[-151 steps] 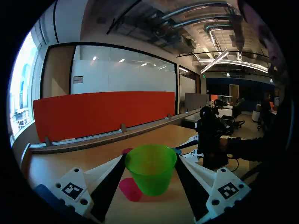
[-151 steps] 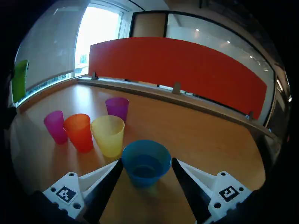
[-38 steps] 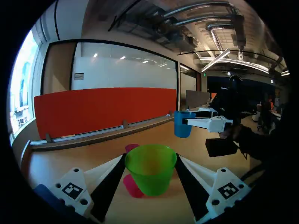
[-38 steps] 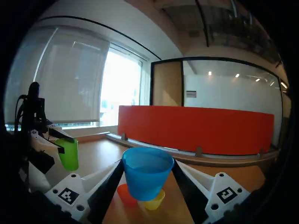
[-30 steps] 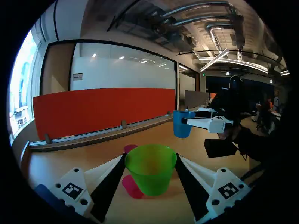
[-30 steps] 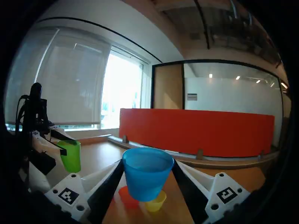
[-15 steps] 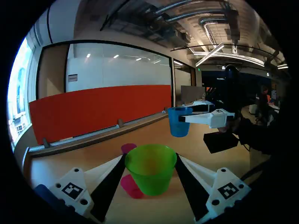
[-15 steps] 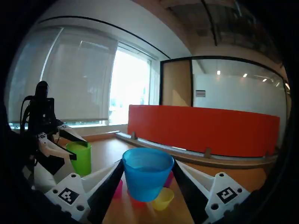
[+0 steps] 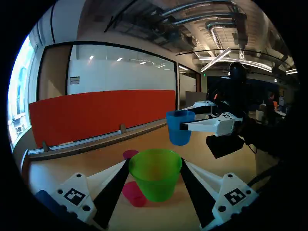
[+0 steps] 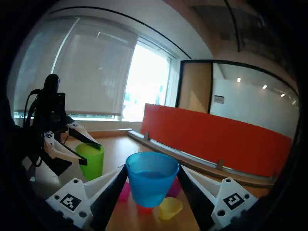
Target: Pour water
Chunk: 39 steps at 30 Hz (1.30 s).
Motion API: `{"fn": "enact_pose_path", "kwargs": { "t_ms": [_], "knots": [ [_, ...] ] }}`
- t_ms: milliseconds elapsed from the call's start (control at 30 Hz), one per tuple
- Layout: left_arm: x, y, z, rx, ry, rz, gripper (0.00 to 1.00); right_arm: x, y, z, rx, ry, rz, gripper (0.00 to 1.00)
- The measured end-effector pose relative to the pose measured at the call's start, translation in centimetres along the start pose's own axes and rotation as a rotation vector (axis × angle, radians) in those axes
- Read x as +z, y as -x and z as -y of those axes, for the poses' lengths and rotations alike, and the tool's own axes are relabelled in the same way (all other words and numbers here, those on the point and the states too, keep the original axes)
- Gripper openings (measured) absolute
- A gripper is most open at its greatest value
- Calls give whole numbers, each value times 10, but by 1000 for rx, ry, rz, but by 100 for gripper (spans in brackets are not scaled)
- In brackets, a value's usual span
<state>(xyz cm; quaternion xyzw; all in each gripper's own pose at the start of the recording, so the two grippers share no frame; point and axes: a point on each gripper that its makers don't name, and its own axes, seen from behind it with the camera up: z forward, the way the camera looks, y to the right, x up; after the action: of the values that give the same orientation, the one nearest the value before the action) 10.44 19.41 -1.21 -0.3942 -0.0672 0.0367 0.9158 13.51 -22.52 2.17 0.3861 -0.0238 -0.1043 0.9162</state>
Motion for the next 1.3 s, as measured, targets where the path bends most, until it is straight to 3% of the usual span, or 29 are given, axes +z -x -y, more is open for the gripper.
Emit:
{"fn": "enact_pose_path", "kwargs": {
  "t_ms": [1000,1300],
  "knots": [
    [1,1,-6,-21,25,-20,90,47,-22,38,-323,-125,59,93],
    [1,5,-3,-25,21,-17,90,57,-22,43,-460,-126,69,93]
  ]
}}
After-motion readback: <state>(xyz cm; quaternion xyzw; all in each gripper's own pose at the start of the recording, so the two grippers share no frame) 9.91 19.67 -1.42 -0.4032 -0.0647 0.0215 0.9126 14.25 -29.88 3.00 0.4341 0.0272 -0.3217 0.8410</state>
